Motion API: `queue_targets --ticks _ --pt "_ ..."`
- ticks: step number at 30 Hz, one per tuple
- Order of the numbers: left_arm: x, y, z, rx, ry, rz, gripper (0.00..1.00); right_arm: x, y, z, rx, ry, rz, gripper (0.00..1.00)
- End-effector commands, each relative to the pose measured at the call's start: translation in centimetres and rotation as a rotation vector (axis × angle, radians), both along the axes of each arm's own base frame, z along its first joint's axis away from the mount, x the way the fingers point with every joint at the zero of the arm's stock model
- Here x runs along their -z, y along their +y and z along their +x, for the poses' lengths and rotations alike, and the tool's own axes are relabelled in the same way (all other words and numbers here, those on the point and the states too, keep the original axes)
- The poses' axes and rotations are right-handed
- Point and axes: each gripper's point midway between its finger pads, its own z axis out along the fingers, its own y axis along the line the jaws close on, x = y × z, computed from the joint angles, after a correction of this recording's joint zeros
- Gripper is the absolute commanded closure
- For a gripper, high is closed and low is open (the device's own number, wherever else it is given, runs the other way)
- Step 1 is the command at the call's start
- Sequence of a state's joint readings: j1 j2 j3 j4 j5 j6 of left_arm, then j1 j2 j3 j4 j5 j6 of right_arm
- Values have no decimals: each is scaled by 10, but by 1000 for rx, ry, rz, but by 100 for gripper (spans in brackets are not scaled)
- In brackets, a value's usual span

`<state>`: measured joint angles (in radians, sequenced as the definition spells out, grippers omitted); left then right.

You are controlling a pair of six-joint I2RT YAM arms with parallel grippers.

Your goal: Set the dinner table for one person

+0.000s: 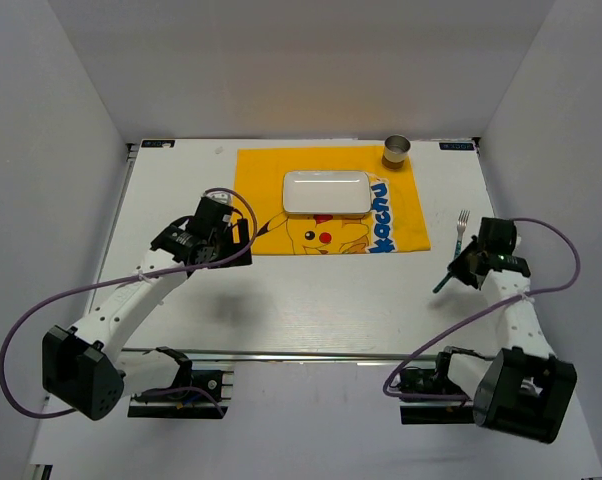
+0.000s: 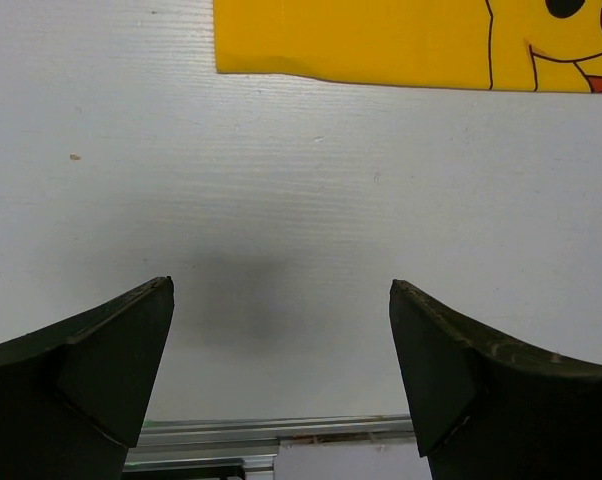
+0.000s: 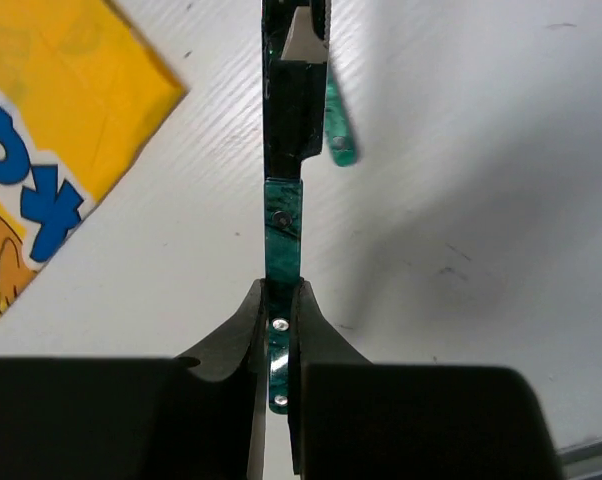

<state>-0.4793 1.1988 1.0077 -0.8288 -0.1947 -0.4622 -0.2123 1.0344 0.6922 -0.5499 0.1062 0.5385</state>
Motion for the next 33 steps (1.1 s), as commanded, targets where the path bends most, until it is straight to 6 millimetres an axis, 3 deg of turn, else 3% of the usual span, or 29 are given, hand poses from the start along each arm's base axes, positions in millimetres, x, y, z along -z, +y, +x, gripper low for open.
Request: queue_targets --ticks 1,3,4,5,6,7,8,9,10,11,12,13,14,20,29,33 --pt "-25 5 10 -34 -101 -32 2 -14 25 45 -210 -67 -13 100" --pt "-27 8 11 -47 -115 -27 2 -5 25 62 -283 -13 -57 100" --pt "-25 8 11 -52 -113 -23 2 -24 25 82 -305 -43 -111 100" --pt "-24 10 11 -54 -110 -15 2 -27 22 91 -327 -40 -149 100" --pt "-24 10 11 -56 -109 -14 2 -18 20 98 -340 17 -165 100" --pt "-23 9 11 -56 -108 -15 2 -36 26 118 -378 -23 -181 100" --pt "-22 8 12 -51 -103 -13 2 -37 29 127 -418 -11 -193 100" --pt "-21 8 12 -48 -100 -16 2 -22 32 129 -447 63 -186 100" --pt "-21 8 12 -47 -100 -15 2 -34 39 146 -481 31 -199 100" --pt "-21 7 13 -45 -103 -16 2 -22 37 152 -511 67 -202 100" --pt "-21 7 12 -44 -101 -15 2 -19 51 155 -556 88 -208 100" --pt "-21 7 13 -45 -103 -14 2 -26 56 166 -577 71 -217 100" --pt "-21 8 13 -44 -109 -12 2 -14 57 169 -587 115 -221 100" --pt "-24 6 15 -29 -124 -20 2 -10 75 196 -634 93 -249 100" --pt "-24 5 16 -18 -129 -28 2 23 81 205 -705 154 -263 100" --pt "-26 2 16 2 -139 -46 2 28 84 213 -745 162 -272 100"
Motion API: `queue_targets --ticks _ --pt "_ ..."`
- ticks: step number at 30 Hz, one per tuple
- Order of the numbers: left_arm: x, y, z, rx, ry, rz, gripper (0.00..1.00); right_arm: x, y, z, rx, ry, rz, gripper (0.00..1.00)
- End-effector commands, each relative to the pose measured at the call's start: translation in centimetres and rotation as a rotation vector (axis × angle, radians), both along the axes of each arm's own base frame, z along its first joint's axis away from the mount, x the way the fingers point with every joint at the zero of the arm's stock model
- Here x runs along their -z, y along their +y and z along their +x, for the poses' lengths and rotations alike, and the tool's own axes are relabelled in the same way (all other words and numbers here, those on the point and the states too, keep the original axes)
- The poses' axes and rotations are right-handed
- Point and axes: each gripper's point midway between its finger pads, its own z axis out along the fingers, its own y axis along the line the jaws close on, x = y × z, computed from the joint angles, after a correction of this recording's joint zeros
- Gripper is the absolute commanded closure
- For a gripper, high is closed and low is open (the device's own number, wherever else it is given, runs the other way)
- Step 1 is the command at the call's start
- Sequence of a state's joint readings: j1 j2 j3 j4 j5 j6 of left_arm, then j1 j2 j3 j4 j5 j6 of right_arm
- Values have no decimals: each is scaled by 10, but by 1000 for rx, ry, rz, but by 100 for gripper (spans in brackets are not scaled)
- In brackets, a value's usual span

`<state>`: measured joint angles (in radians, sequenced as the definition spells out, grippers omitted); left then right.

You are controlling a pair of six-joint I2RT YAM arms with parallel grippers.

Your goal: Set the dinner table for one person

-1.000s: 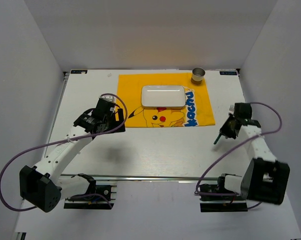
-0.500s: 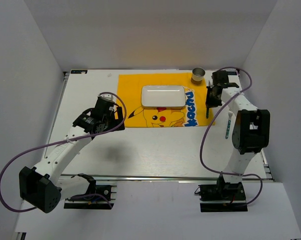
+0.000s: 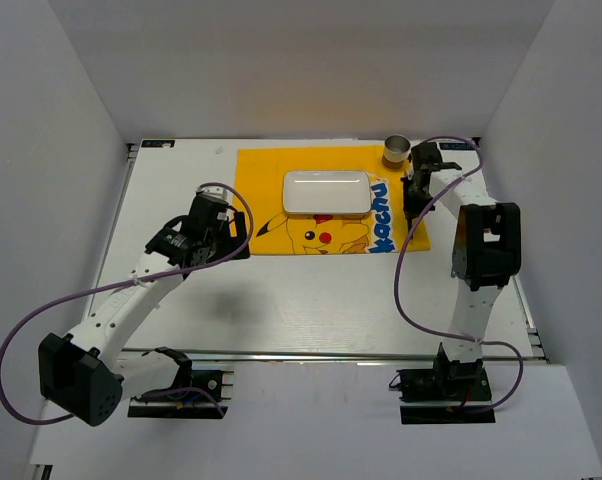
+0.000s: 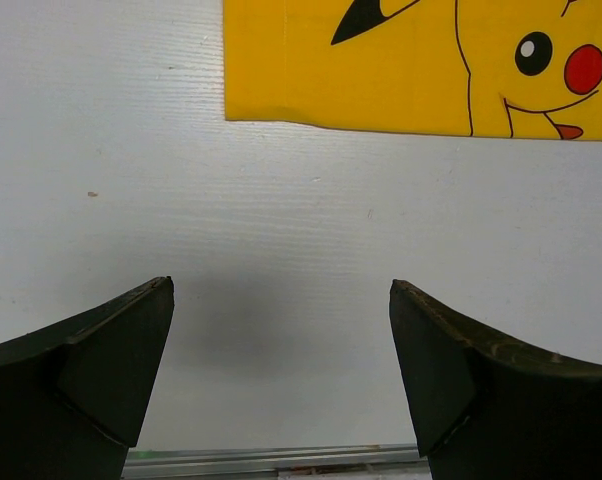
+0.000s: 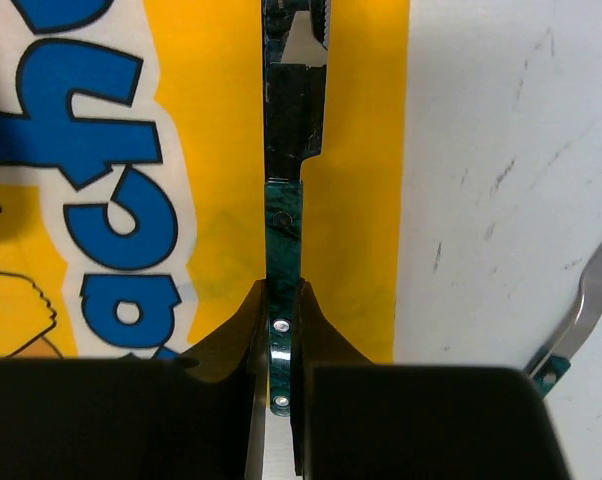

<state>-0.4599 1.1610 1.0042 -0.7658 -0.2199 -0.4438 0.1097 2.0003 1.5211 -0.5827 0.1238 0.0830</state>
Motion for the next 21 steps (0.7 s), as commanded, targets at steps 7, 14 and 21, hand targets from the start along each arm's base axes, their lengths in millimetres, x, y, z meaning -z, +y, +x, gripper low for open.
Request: queue_targets --ticks 7,14,21 --pt "-11 -8 2 51 -58 -48 2 -5 11 29 -96 -21 8 100" --pt "-11 -9 1 55 -54 -51 2 18 13 24 -74 47 7 100" --pt "-10 -9 2 53 -53 -51 2 28 15 8 -48 83 20 100"
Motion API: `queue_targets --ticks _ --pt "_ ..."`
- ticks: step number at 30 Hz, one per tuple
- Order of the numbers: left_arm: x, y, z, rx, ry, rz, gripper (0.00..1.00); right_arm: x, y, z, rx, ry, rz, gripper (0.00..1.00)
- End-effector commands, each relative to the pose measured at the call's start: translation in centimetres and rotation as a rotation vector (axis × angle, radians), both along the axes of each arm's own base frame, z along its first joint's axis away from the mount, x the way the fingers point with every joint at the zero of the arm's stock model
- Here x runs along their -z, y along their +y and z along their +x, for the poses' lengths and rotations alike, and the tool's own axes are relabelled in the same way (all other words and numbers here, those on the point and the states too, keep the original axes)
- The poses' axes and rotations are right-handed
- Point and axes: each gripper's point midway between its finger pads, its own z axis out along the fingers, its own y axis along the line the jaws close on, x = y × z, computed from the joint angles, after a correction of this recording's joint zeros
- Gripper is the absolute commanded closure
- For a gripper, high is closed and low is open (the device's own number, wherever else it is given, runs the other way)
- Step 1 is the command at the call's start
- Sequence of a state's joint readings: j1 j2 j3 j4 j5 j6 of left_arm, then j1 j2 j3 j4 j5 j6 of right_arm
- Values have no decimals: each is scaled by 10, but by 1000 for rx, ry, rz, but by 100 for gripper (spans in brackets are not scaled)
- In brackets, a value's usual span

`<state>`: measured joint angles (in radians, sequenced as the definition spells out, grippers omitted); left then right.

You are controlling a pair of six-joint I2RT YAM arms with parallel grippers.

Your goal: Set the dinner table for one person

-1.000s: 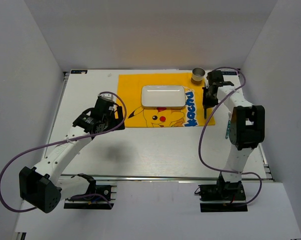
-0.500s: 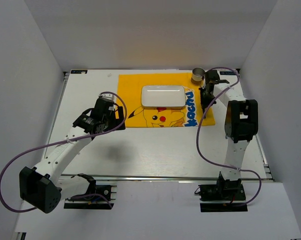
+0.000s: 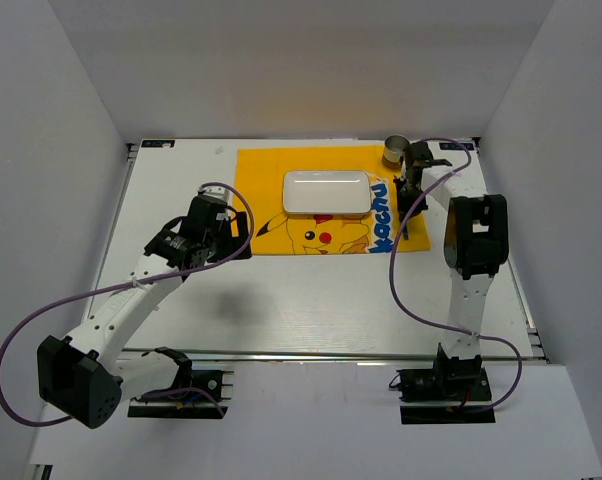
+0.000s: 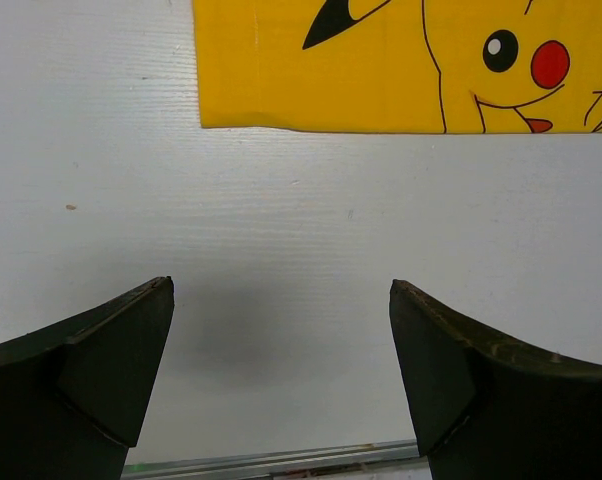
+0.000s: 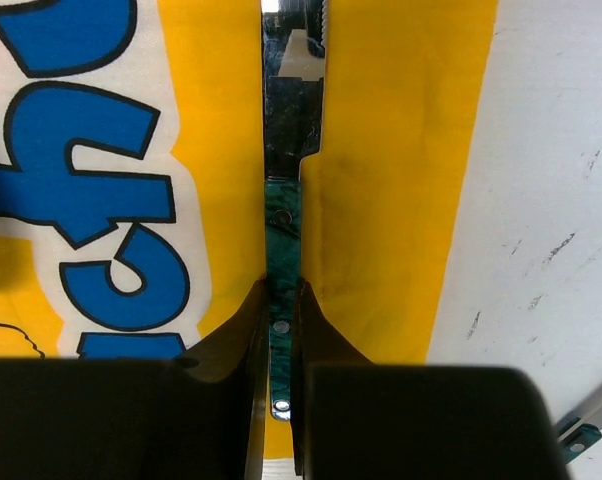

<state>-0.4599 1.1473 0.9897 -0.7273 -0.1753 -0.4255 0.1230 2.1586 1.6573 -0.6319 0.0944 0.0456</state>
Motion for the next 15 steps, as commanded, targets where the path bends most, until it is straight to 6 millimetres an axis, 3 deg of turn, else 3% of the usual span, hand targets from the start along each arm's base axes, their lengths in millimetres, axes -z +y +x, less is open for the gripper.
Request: queue_targets --ticks 1,7,8,9,10,13,14,15 --pt "-8 0 1 11 -33 -18 2 -1 4 -11 10 15 18 100" --pt "-7 -1 0 17 -30 -19 2 6 6 -17 20 40 23 100" --pt "-8 -2 0 18 -30 -23 2 3 7 -16 25 29 33 96" --pt "-7 -1 0 18 -30 -20 2 2 7 -16 30 28 42 87" --pt "-8 -2 -1 19 -30 -24 2 -3 12 -14 22 11 61 70" --pt "-8 -2 -1 21 -31 -26 2 -18 25 -9 1 -18 143 52" --pt "-7 -2 -1 21 -31 -26 2 -24 26 -8 -2 -31 152 36" --pt "-7 -2 -1 24 -31 -27 2 -28 28 -6 2 -41 162 33"
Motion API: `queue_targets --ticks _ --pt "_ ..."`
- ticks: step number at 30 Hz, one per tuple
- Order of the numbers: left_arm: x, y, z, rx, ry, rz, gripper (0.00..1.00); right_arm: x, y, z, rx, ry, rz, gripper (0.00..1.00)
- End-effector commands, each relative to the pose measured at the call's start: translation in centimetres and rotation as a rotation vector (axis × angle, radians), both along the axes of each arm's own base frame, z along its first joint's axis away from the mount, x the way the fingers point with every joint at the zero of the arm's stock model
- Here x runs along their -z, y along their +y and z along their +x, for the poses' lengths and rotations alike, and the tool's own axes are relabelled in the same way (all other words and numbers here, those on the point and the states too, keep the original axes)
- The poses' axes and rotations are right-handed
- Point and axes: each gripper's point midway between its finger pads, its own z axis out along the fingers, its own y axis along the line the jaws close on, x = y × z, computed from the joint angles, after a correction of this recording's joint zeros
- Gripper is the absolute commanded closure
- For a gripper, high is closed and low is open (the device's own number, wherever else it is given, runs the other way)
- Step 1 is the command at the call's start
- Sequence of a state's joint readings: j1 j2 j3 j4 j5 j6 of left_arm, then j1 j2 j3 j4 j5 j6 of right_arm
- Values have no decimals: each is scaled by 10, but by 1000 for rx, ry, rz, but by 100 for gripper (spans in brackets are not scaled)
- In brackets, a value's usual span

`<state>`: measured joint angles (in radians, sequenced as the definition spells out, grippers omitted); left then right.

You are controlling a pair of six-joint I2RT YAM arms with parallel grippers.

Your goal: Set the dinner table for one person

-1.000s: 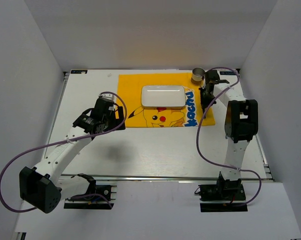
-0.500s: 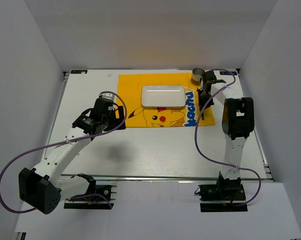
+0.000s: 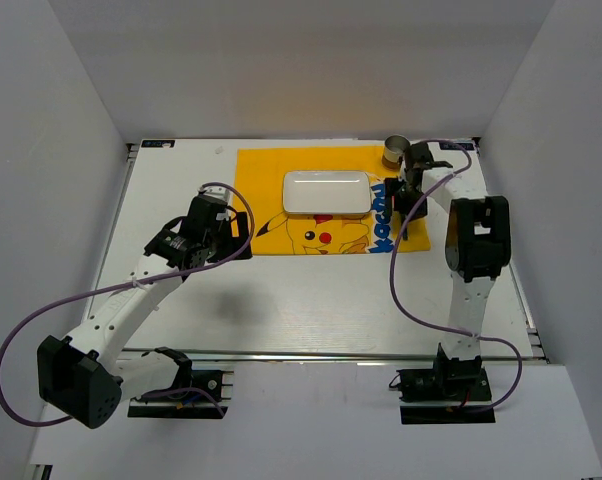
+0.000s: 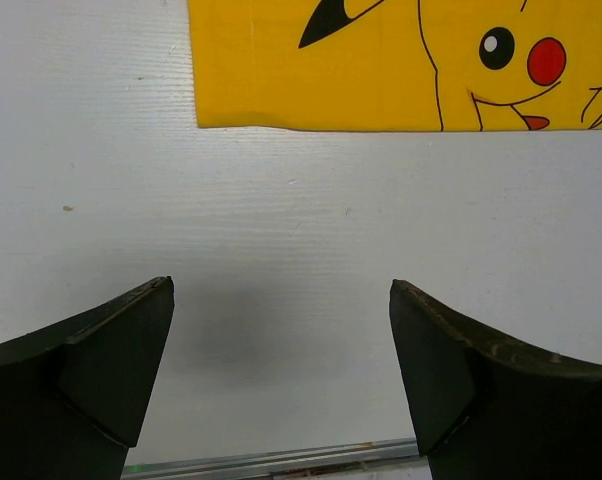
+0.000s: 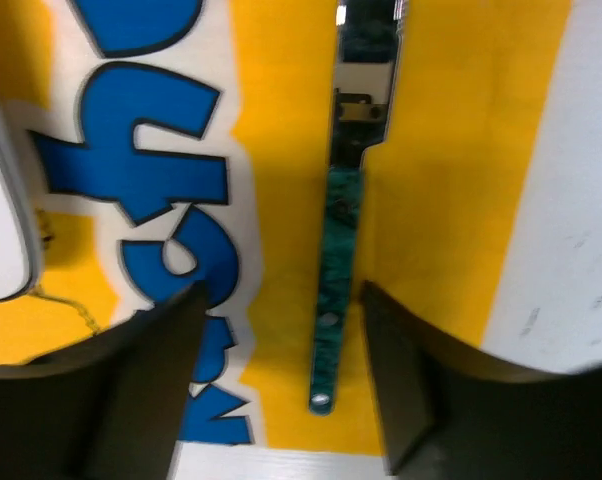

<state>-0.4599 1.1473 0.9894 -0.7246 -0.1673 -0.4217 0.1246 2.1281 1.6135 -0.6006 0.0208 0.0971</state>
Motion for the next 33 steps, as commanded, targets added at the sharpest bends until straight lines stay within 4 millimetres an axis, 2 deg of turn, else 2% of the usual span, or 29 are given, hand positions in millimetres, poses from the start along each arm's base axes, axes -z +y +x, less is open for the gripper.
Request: queue_targets --ticks 1,3,4,5,6,7,8,9,10,11,13,14,15,17,18,19,21,22,28,29,30,31,32,33 --pt "-6 -1 -1 17 -27 -23 2 -38 14 2 -14 -64 82 27" --pt "-7 -1 -2 14 -29 -26 2 -55 16 5 -12 -107 109 21" --pt "-8 0 -2 11 -31 -26 2 -73 16 7 8 -149 120 11" --pt "-8 0 -2 8 -33 -23 2 -84 16 10 19 -190 119 11" --pt "-8 1 -2 4 -34 -21 2 -85 9 7 47 -197 116 11" --pt "-8 2 -3 -6 -31 -20 2 -101 8 5 97 -234 130 11" --pt "-9 6 -2 -25 -37 -10 2 -102 -8 4 164 -254 75 11" --pt "-9 9 -2 -43 -38 -4 2 -92 -17 -6 217 -237 54 11" --pt "-9 13 -3 -74 -31 1 2 -94 -37 -12 312 -247 22 11" --pt "-8 21 -1 -119 -38 30 2 -91 -46 -17 362 -242 2 11" --pt "-8 34 -2 -197 -30 63 2 -73 -81 -41 519 -201 -61 11" --pt "-7 37 -2 -213 -29 72 2 -69 -86 -50 554 -189 -75 11" --pt "-8 38 -4 -224 -26 74 2 -57 -106 -70 617 -162 -92 11" --pt "-8 38 -4 -224 -27 68 2 -49 -125 -89 690 -149 -106 11" --pt "-9 36 -4 -218 -30 62 2 -52 -128 -90 693 -185 -93 11" --pt "-9 35 -4 -210 -30 61 2 -38 -132 -103 695 -149 -90 11" --pt "-10 31 -3 -185 -30 50 2 -29 -136 -109 671 -121 -113 11" --pt "-9 32 -2 -184 -28 48 2 -27 -144 -110 686 -112 -127 11" --pt "-6 21 -3 -130 -8 19 2 1 -153 -102 696 -55 -109 14" --pt "-6 21 -3 -128 -9 18 2 2 -153 -98 690 -58 -103 18" --pt "-6 20 -3 -123 -10 14 2 9 -154 -97 684 -43 -107 28" --pt "-8 20 -3 -122 -16 12 2 7 -155 -95 683 -53 -114 35" --pt "-7 20 -3 -122 -14 13 2 15 -157 -97 685 -25 -126 48" --pt "-7 20 -3 -123 -13 12 2 16 -158 -97 689 -19 -136 53"
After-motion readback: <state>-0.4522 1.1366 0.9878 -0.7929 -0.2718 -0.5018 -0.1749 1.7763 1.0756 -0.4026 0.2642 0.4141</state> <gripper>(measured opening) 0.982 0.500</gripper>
